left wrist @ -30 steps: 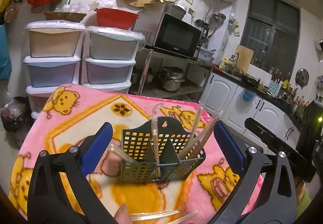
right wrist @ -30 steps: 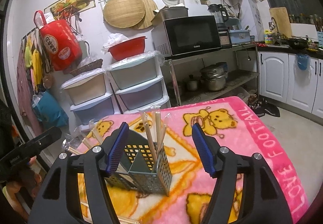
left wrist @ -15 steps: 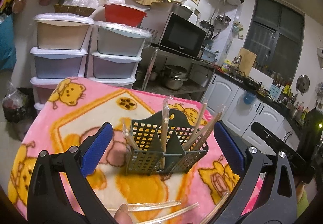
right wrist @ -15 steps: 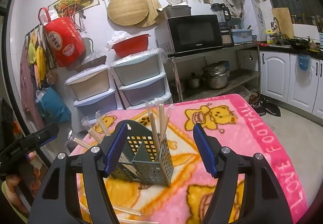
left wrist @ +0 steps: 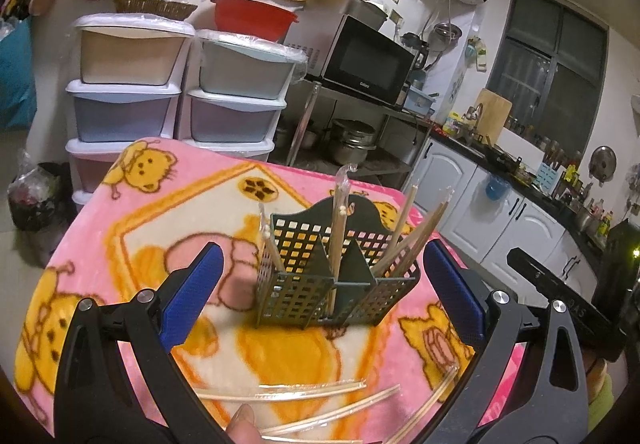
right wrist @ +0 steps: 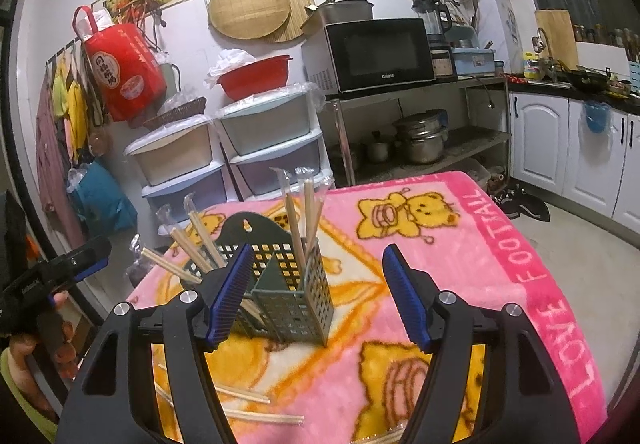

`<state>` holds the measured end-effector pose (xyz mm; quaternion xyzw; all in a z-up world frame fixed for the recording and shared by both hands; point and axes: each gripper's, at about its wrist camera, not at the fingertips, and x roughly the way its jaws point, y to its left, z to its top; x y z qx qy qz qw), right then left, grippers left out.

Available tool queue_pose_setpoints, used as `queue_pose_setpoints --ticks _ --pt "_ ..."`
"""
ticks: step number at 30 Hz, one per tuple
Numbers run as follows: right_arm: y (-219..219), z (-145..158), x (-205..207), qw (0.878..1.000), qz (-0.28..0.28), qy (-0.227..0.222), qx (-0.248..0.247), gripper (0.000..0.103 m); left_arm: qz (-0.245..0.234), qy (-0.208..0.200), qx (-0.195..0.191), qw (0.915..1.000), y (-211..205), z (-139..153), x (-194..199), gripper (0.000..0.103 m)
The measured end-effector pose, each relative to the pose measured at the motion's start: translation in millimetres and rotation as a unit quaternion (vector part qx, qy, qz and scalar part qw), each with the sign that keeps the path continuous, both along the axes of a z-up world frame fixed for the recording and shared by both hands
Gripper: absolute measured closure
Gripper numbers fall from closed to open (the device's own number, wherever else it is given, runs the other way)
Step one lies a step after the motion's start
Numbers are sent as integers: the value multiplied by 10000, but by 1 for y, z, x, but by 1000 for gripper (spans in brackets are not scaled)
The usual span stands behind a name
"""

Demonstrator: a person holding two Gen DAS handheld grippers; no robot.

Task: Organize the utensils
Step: 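Withdraw both open tools from the holder back over the remaining chopsticks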

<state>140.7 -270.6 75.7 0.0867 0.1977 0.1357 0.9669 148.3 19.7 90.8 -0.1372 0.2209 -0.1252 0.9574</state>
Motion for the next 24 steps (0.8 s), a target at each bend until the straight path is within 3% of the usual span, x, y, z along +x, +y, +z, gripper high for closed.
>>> queue_pose_setpoints --ticks 24 --pt "7 -35 -14 9985 110 479 -238 38 74 698 26 9975 11 -57 -18 11"
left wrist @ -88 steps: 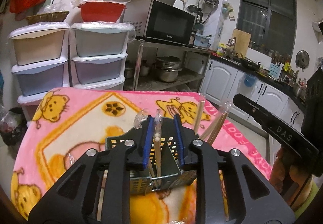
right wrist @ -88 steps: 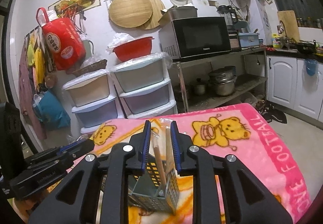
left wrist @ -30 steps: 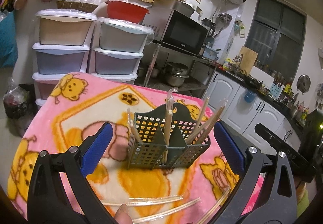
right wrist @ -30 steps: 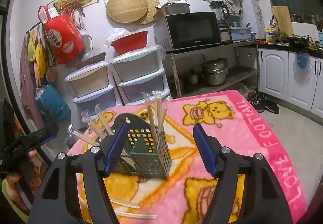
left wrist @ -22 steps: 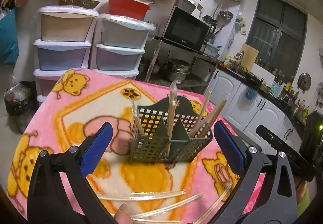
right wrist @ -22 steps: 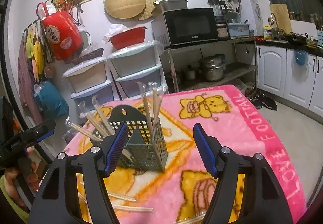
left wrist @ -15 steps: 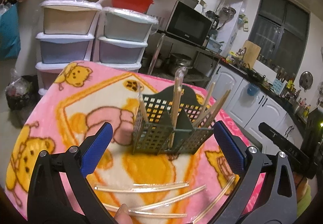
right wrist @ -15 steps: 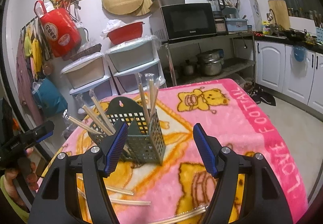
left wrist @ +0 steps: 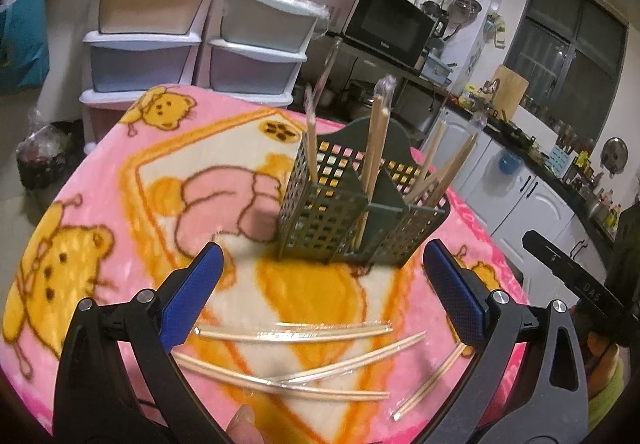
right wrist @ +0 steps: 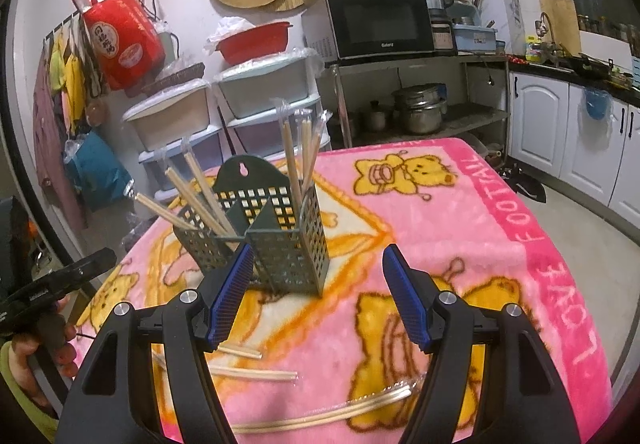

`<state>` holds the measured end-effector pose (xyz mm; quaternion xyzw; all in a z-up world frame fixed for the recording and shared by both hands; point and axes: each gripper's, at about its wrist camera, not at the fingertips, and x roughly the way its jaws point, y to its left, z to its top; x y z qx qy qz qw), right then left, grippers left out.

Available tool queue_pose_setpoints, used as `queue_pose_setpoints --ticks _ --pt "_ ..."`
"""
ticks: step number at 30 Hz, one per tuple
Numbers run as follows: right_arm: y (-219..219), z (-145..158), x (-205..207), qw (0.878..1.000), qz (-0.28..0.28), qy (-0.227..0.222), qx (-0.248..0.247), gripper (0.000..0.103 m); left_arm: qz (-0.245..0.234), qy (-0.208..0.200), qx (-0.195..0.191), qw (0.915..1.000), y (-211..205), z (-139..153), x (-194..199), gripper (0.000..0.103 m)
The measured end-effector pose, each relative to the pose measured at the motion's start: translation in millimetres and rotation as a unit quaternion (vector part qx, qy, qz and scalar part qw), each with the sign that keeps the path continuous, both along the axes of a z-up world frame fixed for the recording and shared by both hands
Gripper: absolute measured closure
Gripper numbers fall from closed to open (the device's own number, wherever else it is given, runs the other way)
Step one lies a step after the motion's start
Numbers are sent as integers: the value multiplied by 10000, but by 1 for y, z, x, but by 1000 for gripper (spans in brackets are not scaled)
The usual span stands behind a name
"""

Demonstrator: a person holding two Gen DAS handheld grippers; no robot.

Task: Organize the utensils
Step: 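Withdraw both open tools from the holder back over the remaining chopsticks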

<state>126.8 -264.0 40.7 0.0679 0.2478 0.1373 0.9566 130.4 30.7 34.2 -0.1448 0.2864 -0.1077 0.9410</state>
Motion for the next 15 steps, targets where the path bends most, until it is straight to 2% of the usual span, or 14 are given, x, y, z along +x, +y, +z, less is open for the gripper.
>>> queue_pose_setpoints --ticks 15 --pt "-3 -30 -5 9992 14 364 -168 38 128 532 35 9985 11 -38 -11 11"
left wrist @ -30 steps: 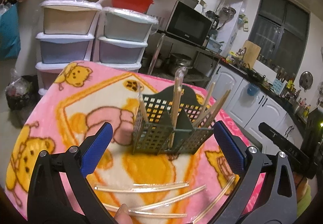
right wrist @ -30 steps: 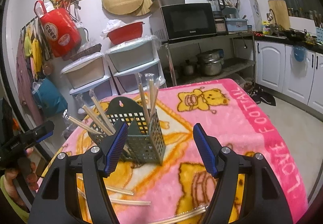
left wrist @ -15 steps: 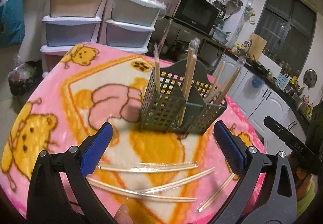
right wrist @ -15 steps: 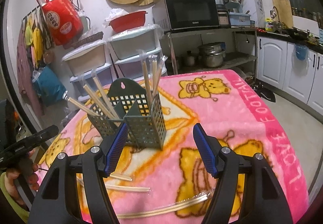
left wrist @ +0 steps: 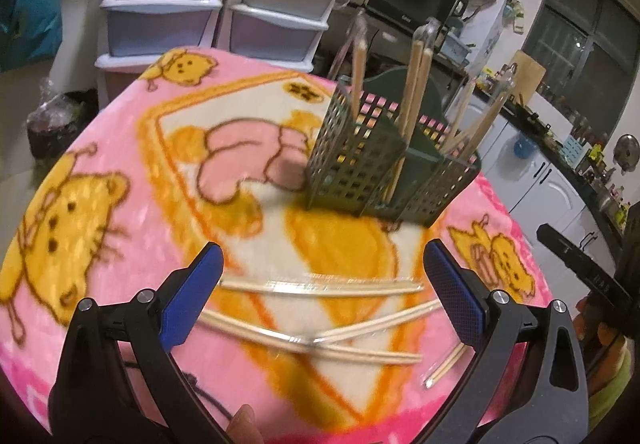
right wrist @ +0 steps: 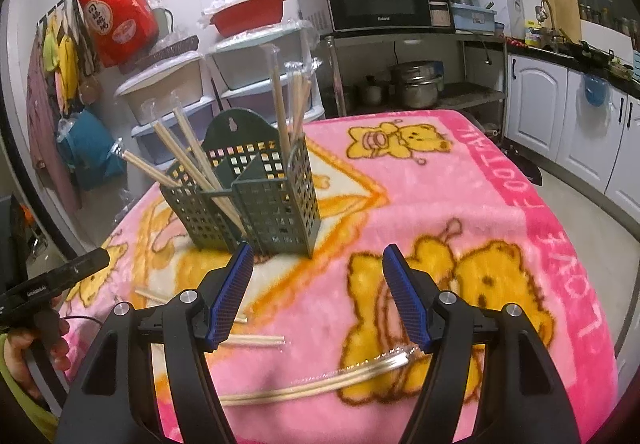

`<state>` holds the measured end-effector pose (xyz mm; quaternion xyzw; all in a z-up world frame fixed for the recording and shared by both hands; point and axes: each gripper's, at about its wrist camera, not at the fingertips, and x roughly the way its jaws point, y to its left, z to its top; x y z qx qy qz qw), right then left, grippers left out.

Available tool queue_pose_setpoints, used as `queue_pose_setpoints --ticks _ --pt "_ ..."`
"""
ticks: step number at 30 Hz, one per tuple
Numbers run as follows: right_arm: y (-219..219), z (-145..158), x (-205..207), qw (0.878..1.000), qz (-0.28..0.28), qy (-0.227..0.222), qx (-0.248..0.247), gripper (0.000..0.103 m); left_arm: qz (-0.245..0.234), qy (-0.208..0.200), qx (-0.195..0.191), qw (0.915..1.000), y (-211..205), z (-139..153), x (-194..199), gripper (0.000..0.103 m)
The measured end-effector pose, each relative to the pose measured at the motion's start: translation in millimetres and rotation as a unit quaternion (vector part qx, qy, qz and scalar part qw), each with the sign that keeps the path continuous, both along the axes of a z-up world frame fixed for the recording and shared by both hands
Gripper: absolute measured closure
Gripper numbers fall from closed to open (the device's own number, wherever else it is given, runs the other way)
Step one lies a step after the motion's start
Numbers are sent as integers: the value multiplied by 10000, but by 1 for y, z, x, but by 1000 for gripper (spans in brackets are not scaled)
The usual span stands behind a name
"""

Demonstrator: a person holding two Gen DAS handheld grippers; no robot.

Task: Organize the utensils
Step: 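Withdraw both open tools from the holder back over the remaining chopsticks, then grasp a wrapped chopstick with the left tool while the right tool grasps another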

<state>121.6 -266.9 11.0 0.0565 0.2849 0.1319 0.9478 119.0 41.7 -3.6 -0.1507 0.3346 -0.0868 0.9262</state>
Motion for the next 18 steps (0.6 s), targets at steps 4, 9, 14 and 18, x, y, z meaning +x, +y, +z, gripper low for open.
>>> queue_pose_setpoints --ticks 4,9,14,18 --pt "0 -5 -2 10000 -2 68 -21 38 63 167 6 9998 6 -12 -2 11" --pt "1 -10 -2 9998 27 161 -64 38 154 291 15 9995 13 -20 -5 11" --pt "1 -17 -3 9996 25 258 -98 38 207 435 -20 9988 22 -30 -6 11" --pt "-2 -22 -3 9994 -11 334 -115 38 344 611 -72 9975 32 -39 -6 11"
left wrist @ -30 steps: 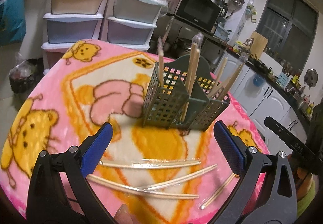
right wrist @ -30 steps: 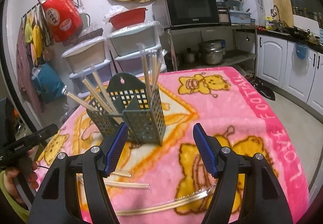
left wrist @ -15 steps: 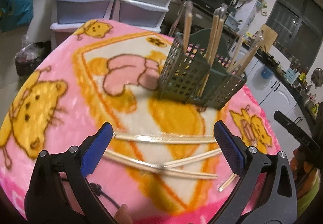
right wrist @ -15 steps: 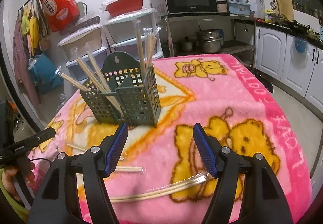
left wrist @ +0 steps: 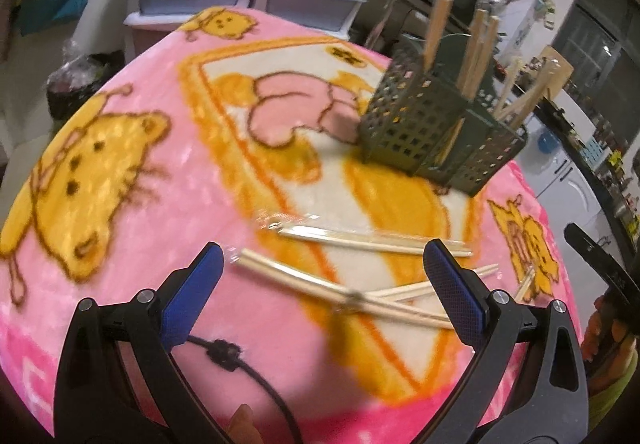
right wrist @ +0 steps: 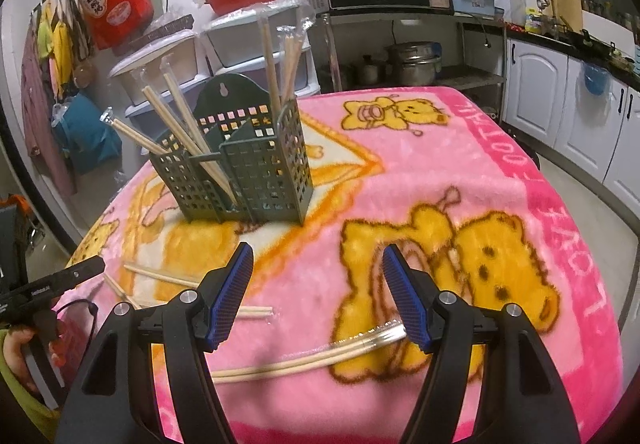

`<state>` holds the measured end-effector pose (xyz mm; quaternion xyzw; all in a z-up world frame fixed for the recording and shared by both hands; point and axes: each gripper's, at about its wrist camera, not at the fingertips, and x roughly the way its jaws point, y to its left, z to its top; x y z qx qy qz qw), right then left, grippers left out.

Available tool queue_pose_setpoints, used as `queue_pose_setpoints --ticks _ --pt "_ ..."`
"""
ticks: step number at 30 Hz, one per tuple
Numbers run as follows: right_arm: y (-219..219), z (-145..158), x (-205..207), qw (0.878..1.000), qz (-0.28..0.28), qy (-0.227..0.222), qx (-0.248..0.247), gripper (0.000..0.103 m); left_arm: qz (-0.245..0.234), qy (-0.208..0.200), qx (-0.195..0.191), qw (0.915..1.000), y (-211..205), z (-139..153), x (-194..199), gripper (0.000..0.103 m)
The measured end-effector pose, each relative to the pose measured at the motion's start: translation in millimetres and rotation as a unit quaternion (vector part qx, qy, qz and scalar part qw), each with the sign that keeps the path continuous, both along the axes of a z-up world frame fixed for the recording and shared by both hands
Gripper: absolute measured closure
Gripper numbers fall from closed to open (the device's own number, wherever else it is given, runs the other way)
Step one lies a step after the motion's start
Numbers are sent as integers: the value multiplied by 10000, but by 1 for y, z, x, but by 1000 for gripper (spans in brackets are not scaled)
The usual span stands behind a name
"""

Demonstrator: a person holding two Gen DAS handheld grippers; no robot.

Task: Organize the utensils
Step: 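Grasp a wrapped chopstick with the left tool while the right tool grasps another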

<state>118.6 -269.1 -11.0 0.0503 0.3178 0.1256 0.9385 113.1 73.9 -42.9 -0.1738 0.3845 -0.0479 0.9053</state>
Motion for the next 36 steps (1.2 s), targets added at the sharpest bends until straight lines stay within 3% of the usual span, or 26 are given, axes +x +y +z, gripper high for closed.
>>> queue_pose_setpoints --ticks 3,9,17,21,25,33,36 --pt "-3 -3 1 10000 -50 49 10 38 132 103 -99 9998 8 -6 1 11" --pt "-13 -9 0 9997 -203 131 15 38 214 325 -286 9988 15 -20 5 39" --pt "-29 -16 0 9989 -418 216 25 38 310 324 -318 9985 18 -24 10 42" --pt "-40 -22 1 9980 -549 324 31 38 445 324 -336 9979 23 -26 14 57" --pt "-55 -33 2 9959 -693 570 70 38 553 334 -358 9973 28 -27 16 71" --pt "-66 -59 8 9909 -661 1134 310 39 641 328 -410 9966 34 -28 16 89" --pt "-62 -62 11 9909 -571 1166 366 46 593 286 -406 9970 33 -26 15 95"
